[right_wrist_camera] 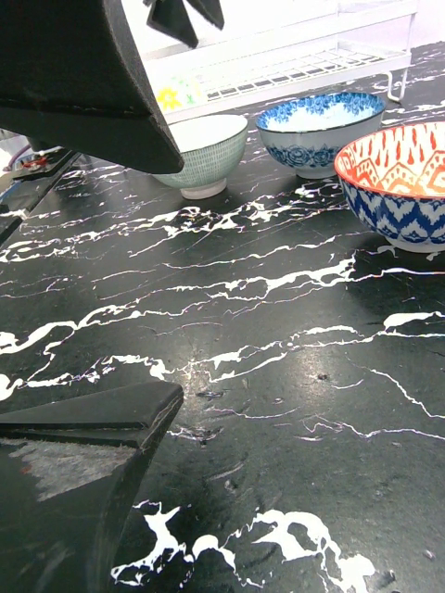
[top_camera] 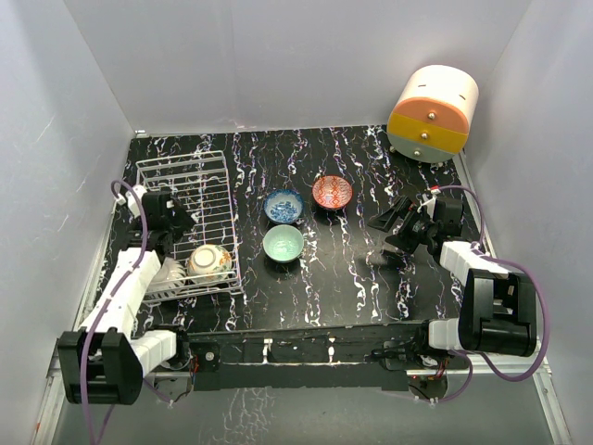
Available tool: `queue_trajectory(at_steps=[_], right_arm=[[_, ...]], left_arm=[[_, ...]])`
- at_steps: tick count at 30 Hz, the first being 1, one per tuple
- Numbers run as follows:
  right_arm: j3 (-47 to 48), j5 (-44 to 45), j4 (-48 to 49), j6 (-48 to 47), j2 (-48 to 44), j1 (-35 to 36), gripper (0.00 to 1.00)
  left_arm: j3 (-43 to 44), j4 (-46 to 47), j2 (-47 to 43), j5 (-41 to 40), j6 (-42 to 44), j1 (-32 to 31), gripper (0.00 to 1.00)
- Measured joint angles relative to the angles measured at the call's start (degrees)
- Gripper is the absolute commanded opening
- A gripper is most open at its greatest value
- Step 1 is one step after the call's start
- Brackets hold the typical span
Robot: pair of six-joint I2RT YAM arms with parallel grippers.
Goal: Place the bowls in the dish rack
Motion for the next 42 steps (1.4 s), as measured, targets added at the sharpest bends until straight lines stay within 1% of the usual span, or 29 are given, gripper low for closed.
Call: queue_trajectory(at_steps=[2, 4, 7, 11, 16, 19, 22, 24, 27, 32, 38, 42], right_arm=[[0.0, 0.0, 0.0, 0.0, 0.0, 0.0, 0.98], [0.0, 0.1, -0.1, 0.0, 0.0, 0.0, 0.98], [0.0, 0.3, -0.2, 0.0, 0.0, 0.0, 0.98], [0.0, 0.8, -0.2, 0.0, 0.0, 0.0, 0.98], [0.0, 1.4, -0.4, -0.1, 0.0, 0.0, 0.98], [0.0, 1.7, -0.5, -0.2, 0.0, 0.0, 0.98], [0.0, 1.7, -0.6, -0.2, 0.0, 0.0, 0.98], [0.0, 1.8, -0.6, -0.2, 0.0, 0.0, 0.98], [0.0, 1.8, -0.6, -0.3, 0.0, 0.0, 0.98], [0.0, 1.9, -0.6, -0.3, 0.1, 0.0, 0.98], [0.0, 1.9, -0.5, -0.2, 1.0, 0.0, 0.98], [0.0, 1.9, -0.5, -0.2, 1.1, 0.0, 0.98]], left_arm=[[1.4, 0.2, -1.7, 2.3, 2.1, 0.0, 0.81], [3.6, 1.1, -2.7, 5.1, 4.8, -0.2, 0.86], [8.0, 3.3, -3.7, 8.4, 9.8, -3.7, 0.87], [11.6, 6.0, -3.8, 10.6, 15.0, -13.8, 0.87], [12.0, 8.4, -2.0, 11.9, 20.5, -28.1, 0.88], [12.0, 9.9, 2.0, 11.5, 23.8, -37.2, 0.88], [12.0, 11.4, 7.5, 10.9, 26.7, -44.0, 0.88], [12.0, 12.4, 11.8, 10.9, 28.7, -47.4, 0.87], [12.3, 13.3, 18.2, 11.7, 31.3, -49.4, 0.85], [12.7, 14.5, 26.0, 12.0, 34.0, -49.9, 0.79], [12.7, 17.0, 29.9, 10.7, 35.0, -49.9, 0.77], [12.7, 19.9, 32.6, 9.7, 35.6, -49.9, 0.71]])
